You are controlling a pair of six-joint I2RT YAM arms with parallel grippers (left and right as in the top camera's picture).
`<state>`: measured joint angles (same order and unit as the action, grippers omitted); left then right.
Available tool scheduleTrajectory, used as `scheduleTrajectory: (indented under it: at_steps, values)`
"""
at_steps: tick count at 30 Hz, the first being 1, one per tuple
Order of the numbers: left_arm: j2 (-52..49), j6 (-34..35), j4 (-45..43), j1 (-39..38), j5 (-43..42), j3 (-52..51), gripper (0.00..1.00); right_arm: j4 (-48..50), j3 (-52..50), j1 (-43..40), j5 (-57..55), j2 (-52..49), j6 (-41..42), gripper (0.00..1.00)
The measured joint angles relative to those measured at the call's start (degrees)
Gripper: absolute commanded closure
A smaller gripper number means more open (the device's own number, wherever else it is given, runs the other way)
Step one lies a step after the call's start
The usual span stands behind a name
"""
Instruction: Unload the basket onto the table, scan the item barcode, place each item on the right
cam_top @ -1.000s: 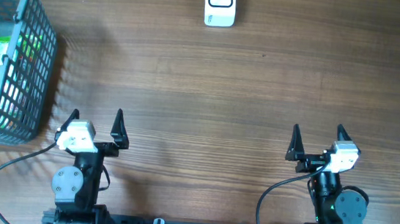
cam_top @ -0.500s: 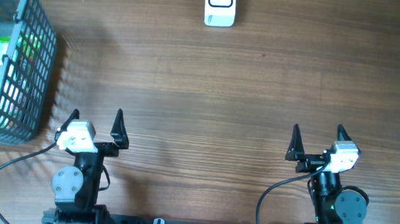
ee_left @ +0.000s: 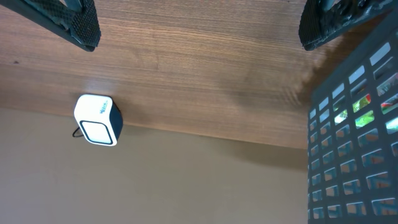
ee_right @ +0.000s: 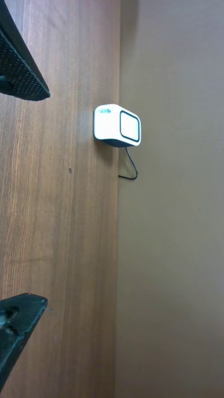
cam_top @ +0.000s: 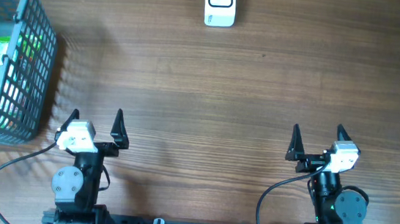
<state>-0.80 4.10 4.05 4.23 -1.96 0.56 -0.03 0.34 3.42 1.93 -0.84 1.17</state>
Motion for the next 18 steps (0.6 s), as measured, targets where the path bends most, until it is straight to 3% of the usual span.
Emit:
scheduleTrajectory:
  at_steps: [18]
  values:
    - [0.0,0.0,-0.13,0.0,-0.46,0.0,0.0,0.0,0.0,0.0,0.0,0.0,0.0,0.0]
